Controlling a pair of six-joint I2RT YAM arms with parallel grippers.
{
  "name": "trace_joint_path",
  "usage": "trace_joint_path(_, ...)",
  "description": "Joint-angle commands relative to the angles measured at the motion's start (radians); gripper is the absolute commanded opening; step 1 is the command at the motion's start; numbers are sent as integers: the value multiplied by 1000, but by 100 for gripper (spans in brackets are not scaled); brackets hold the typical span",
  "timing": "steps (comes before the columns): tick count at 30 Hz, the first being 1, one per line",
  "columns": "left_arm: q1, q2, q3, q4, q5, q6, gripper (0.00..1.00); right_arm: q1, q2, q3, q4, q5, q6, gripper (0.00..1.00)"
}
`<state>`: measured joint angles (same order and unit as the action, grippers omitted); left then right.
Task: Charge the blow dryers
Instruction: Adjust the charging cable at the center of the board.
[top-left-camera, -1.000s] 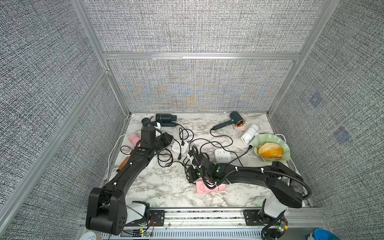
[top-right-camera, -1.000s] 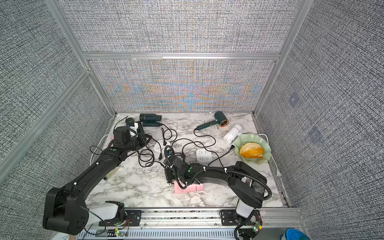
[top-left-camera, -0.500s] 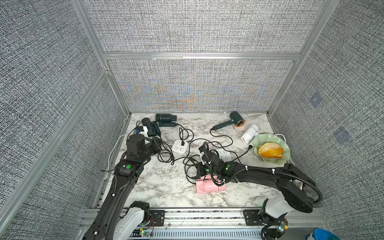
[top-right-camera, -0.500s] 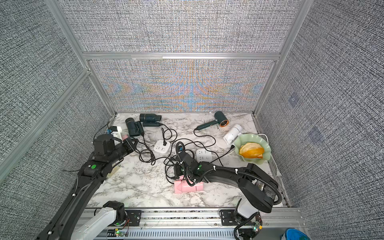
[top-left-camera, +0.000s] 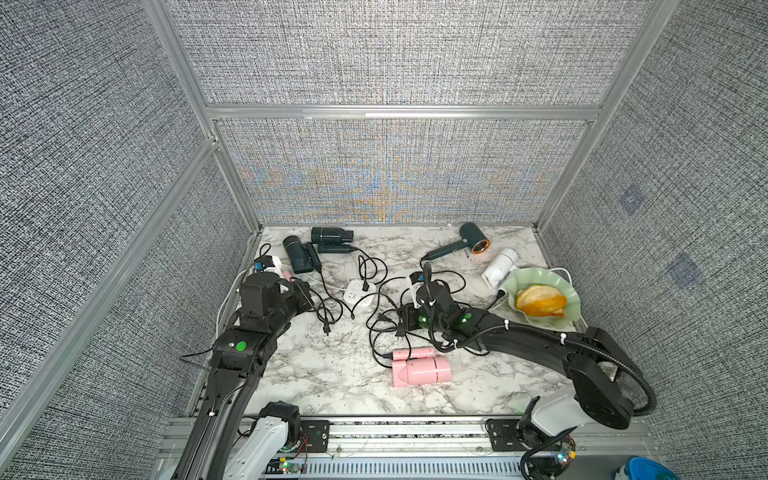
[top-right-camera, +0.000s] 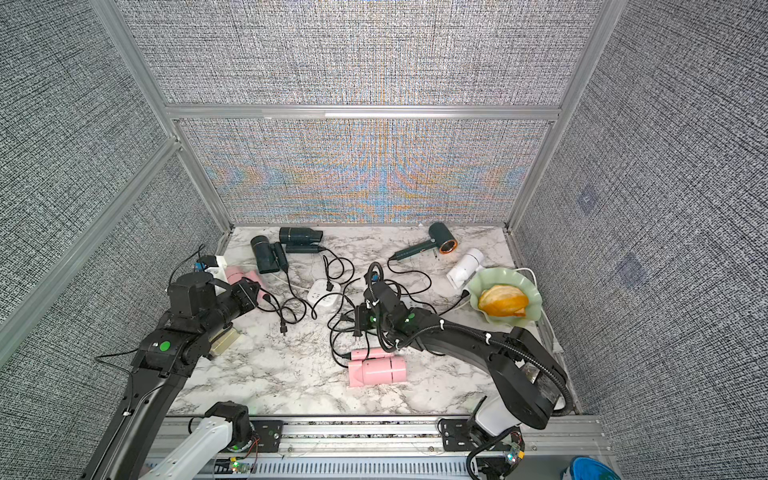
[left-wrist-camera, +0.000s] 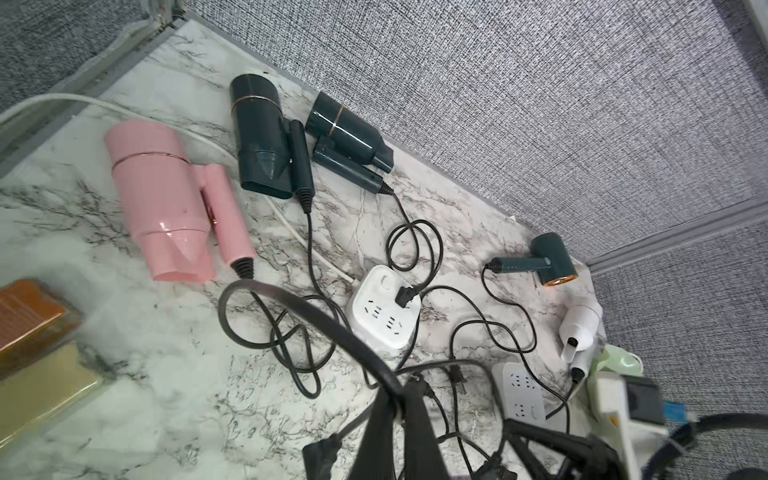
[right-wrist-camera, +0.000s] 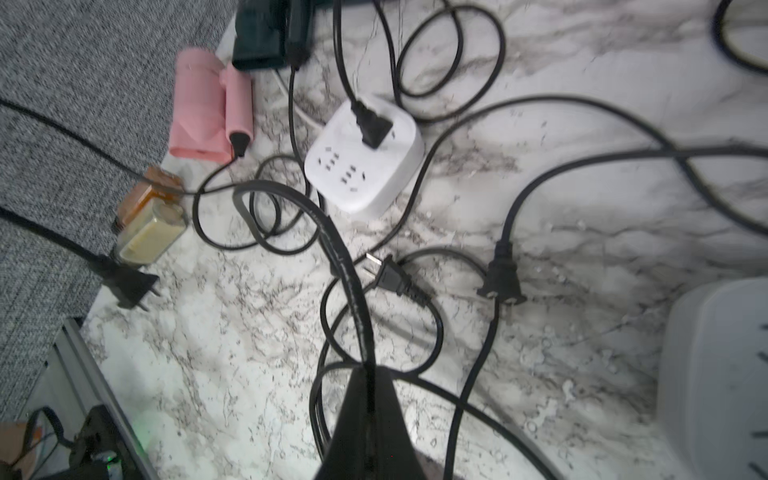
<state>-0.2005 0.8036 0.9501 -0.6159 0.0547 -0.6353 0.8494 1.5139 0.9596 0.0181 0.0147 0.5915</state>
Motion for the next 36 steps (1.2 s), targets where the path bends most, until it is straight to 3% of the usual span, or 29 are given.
trace_joint_path(1, 1, 8, -34, -62, 2, 12, 6, -3, -2, 78, -10, -9, -38, 5)
trace_joint_path(8, 1, -11, -83, -83, -8, 12, 6, -17, 15, 249, -105, 70, -110, 5)
trace_joint_path(17, 2, 10, 11, -153, -52, 51, 6, -47, 5, 369, -170, 130, -171, 5)
trace_joint_path(31, 1, 29, 22, -145, -52, 60, 4, -69, -45, 509, -185, 213, -279, 5)
trace_joint_path(36, 1, 46, 117, -182, -51, 71, 3, -87, -38, 574, -199, 205, -311, 6)
